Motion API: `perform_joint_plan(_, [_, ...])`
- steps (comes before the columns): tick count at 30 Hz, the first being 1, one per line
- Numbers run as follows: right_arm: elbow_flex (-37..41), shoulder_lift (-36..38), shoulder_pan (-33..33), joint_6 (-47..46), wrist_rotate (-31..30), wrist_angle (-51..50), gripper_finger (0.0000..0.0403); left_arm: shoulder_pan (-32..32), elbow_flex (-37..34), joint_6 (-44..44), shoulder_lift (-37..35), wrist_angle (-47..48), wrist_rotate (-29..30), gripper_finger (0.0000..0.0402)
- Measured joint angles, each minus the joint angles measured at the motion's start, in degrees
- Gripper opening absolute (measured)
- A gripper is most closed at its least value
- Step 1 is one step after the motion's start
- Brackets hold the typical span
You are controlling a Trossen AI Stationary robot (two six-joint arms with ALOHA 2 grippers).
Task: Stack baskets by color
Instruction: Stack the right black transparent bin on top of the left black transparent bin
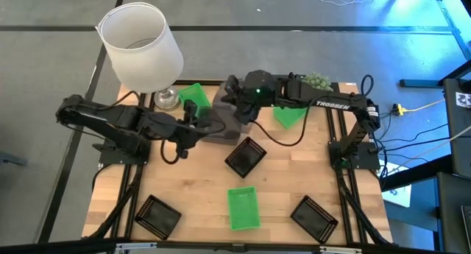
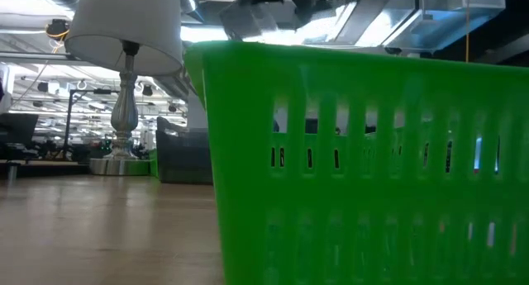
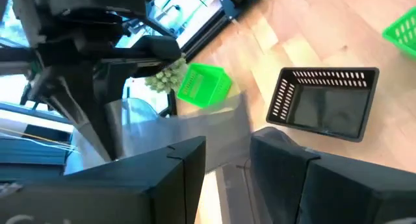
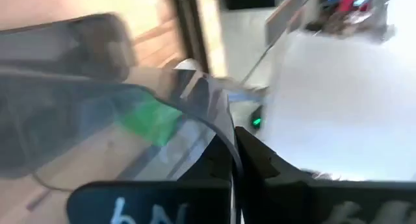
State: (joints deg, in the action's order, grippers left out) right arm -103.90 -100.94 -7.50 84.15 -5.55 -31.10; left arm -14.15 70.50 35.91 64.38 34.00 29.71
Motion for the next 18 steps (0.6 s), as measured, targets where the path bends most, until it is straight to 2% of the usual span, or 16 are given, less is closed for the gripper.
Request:
perform_joint_plan(7, [0.0, -3.3, -1.9, 0.5, 7.4, -0.3, 0.0, -1.1, 0.0, -2.8, -1.1, -0.1, 1.1, 0.0115])
perform_joint_plan(18, [0.0, -6.4, -2.0, 3.3, 5.2, -4.7, 0.0, -1.0, 0.0, -3.9, -1.1, 0.0, 1.2, 0.0115])
